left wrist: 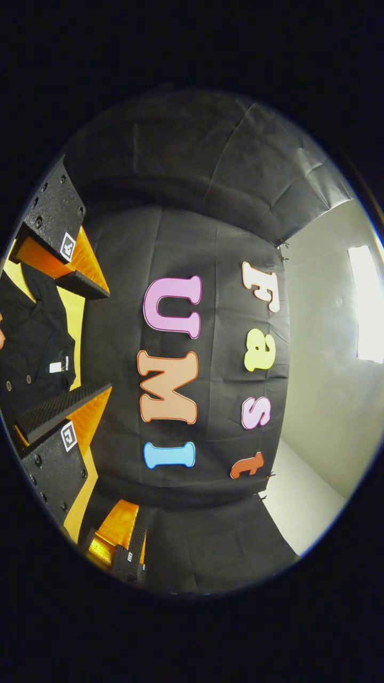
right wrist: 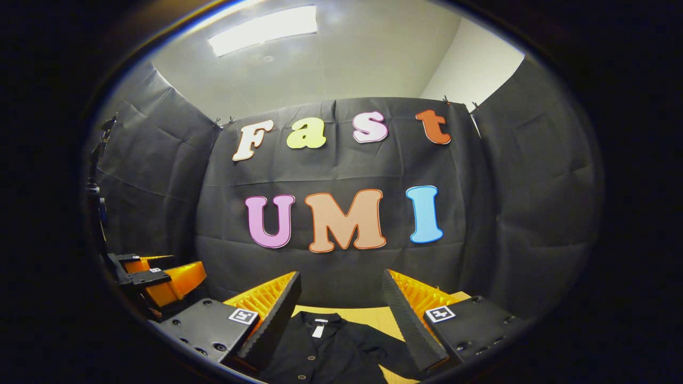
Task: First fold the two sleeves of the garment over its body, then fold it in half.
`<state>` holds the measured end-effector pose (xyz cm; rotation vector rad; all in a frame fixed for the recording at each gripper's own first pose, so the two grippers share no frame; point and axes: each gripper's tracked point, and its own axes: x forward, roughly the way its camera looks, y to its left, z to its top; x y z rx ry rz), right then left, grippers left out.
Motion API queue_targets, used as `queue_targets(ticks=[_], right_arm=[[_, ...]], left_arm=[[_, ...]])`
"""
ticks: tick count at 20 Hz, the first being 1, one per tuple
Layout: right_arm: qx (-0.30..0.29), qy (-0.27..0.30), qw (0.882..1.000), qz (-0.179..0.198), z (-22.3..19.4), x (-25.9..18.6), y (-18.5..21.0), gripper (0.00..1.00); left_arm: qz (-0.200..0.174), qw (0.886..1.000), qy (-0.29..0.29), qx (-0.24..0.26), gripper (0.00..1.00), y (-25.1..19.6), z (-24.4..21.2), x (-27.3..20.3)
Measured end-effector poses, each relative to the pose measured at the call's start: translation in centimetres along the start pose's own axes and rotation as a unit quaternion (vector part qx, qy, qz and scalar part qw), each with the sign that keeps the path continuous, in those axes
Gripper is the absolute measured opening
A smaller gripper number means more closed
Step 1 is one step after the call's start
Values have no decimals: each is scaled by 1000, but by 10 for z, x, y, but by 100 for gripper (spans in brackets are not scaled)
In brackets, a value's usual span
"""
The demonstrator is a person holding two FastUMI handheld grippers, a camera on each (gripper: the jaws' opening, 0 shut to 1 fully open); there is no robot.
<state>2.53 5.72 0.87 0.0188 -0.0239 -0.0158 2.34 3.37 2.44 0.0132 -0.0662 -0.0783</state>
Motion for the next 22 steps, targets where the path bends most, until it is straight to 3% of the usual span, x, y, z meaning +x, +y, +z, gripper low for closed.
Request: queue_targets(ticks=[22], right_arm=[[-19,-12,1000,4,5,2,-2,96]], left_arm=[[31,999,10,12,92,28,-8,-3]])
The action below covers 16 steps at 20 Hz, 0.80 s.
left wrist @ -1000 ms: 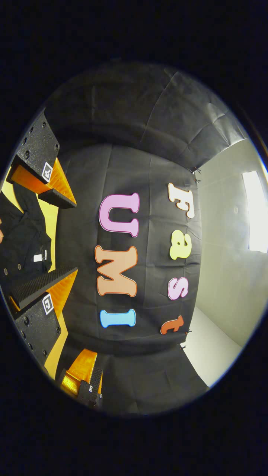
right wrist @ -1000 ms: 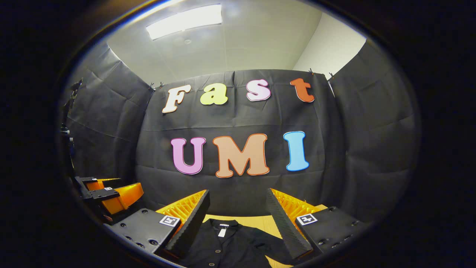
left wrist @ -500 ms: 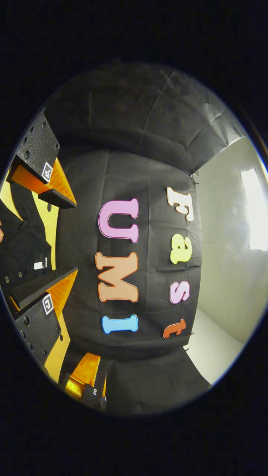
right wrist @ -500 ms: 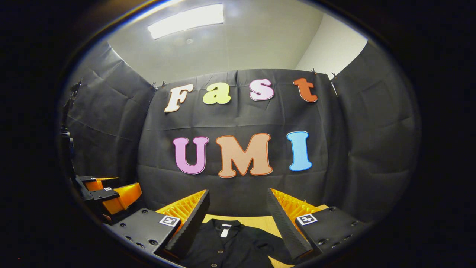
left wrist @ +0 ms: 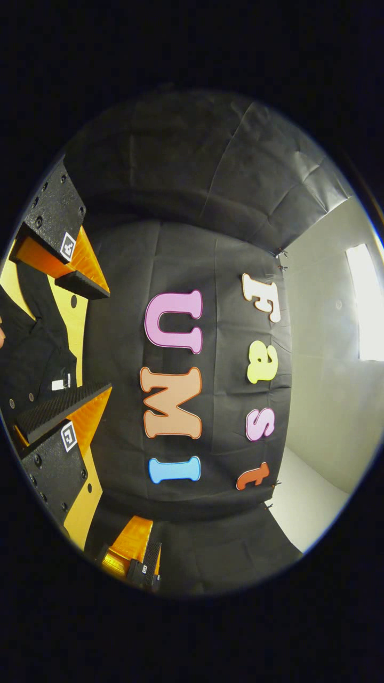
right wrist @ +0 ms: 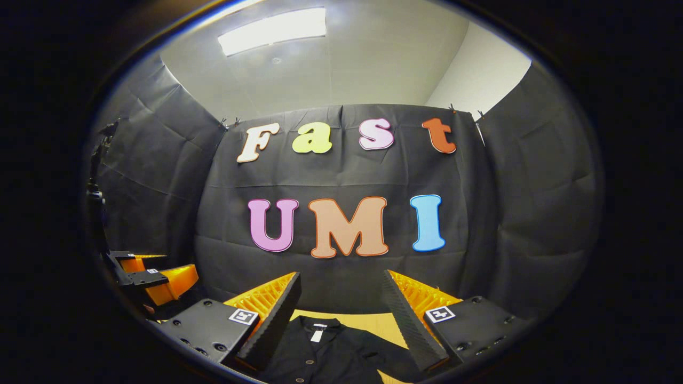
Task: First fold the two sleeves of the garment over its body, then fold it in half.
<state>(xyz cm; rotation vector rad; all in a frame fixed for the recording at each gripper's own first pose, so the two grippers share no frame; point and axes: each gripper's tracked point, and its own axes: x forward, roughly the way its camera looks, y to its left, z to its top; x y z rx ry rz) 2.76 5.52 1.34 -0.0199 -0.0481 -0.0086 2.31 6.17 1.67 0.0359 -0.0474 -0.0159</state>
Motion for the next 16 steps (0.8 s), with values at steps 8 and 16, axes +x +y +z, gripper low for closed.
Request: queue_targets(ticks=[8,16], right_arm=[[1,4,1000,6,-3,2,4,97],[1,25,1000,-5,-17,6,-10,97]], left_arm=[[7,1000,1,1,92,3,-3,1],[2,1000,1,11,92,0,-5,2]])
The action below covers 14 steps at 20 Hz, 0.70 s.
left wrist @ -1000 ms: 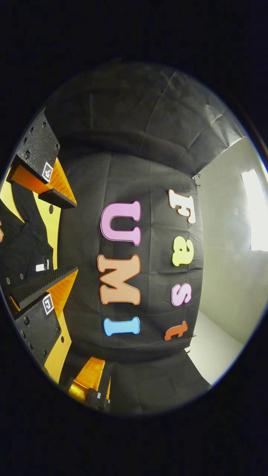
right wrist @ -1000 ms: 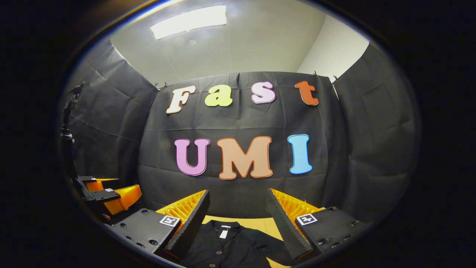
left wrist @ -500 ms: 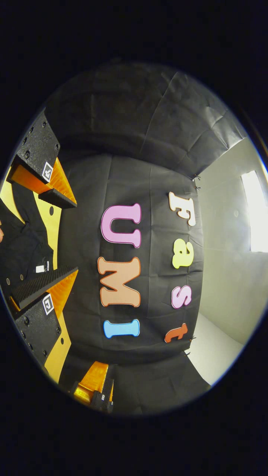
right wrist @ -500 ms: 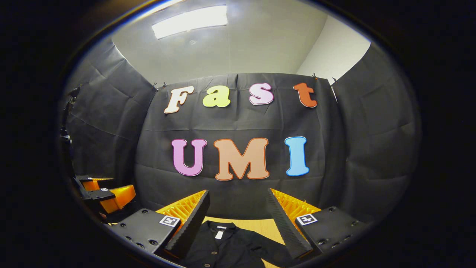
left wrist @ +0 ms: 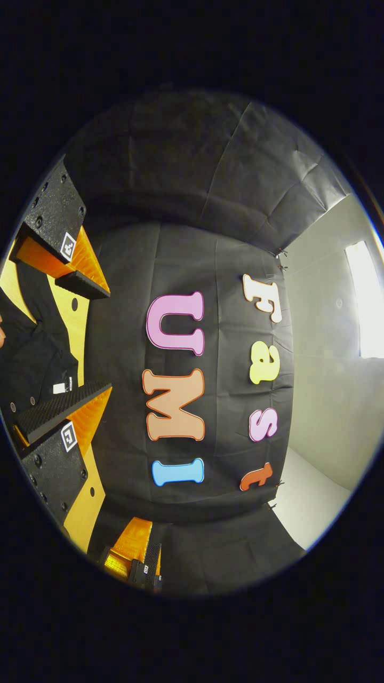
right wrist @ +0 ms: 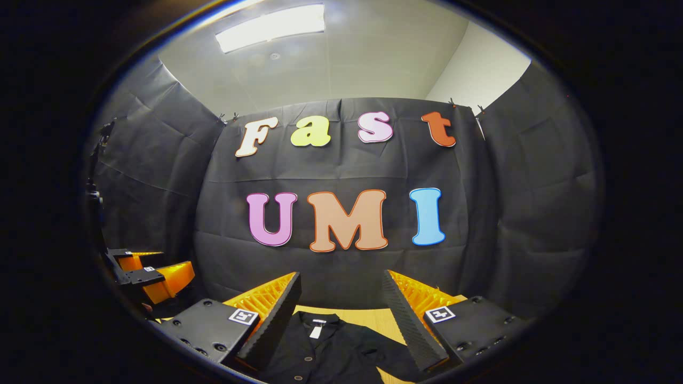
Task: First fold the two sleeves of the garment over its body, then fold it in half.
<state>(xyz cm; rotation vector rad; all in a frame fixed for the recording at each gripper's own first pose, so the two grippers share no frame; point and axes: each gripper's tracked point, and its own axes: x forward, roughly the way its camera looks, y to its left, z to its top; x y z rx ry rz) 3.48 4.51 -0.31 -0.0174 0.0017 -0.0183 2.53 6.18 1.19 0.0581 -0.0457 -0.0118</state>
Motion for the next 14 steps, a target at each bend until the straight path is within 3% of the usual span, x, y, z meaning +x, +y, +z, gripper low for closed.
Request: queue_targets(ticks=[14], right_arm=[[-35,76,990,-115,-52,5,-125,96]], left_arm=[[-13,1000,-10,4,92,-18,4,-11]])
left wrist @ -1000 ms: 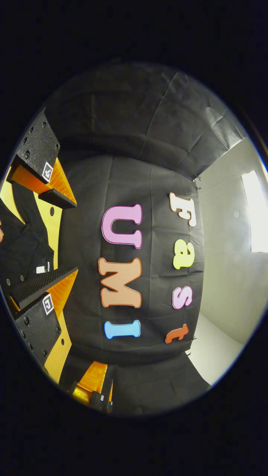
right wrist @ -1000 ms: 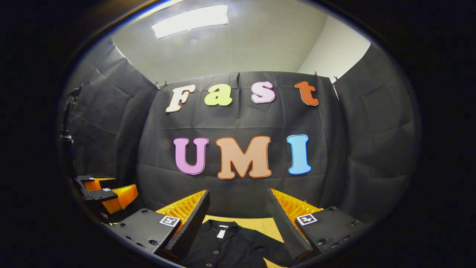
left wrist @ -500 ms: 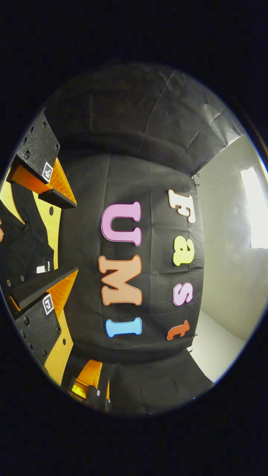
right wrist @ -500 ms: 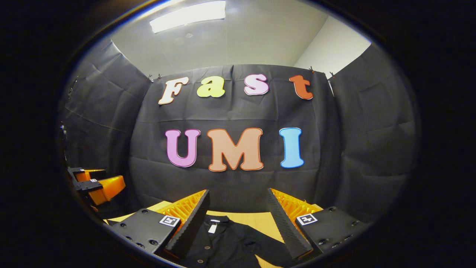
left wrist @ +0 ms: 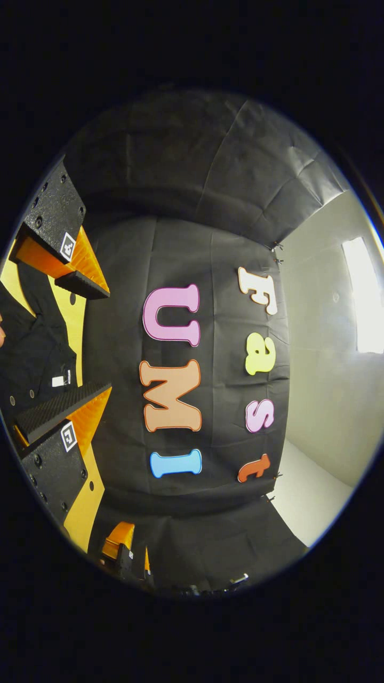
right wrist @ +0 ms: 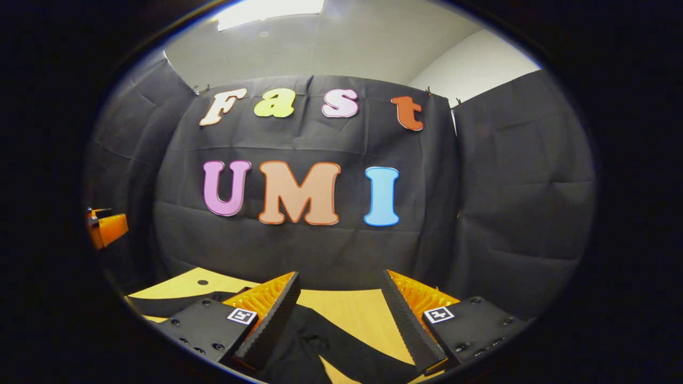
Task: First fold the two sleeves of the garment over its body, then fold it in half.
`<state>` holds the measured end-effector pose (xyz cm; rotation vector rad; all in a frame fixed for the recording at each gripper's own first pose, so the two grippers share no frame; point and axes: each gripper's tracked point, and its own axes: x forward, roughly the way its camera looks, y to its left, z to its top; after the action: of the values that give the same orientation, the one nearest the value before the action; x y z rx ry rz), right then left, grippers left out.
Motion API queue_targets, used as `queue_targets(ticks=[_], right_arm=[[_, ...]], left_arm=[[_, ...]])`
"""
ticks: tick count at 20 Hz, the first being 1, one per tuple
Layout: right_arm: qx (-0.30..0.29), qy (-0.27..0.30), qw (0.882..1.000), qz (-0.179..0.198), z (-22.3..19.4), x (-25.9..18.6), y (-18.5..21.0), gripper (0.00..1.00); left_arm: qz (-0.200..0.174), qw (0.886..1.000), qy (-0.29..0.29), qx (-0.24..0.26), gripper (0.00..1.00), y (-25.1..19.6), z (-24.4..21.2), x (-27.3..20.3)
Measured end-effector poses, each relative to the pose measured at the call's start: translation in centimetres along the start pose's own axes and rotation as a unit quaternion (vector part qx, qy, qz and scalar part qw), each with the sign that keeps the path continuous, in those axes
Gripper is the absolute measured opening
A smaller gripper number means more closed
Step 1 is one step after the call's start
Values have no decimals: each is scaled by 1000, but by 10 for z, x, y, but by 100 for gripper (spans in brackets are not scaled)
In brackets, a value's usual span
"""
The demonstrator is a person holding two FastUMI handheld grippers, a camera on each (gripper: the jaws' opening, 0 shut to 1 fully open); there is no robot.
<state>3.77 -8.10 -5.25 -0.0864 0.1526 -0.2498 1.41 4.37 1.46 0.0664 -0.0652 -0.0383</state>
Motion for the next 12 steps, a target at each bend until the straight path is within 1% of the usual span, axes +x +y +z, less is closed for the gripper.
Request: queue_targets(ticks=[1,3,7,10,12], right_arm=[[-3,15,1000,-10,-9,4,-12,98],[-5,44,999,-26,-28,10,-31,98],[-9,93,994,-48,-68,22,-61,99],[-17,139,989,-53,-105,27,-75,98],[-29,177,983,-47,-136,30,-81,98]], left_arm=[[1,1000,-1,0,92,0,0,1],[2,1000,-1,2,92,0,0,-1],[1,1000,3,6,92,-8,-2,-5],[2,1000,3,8,92,-11,-3,-5],[2,1000,4,8,92,-12,-4,-5]])
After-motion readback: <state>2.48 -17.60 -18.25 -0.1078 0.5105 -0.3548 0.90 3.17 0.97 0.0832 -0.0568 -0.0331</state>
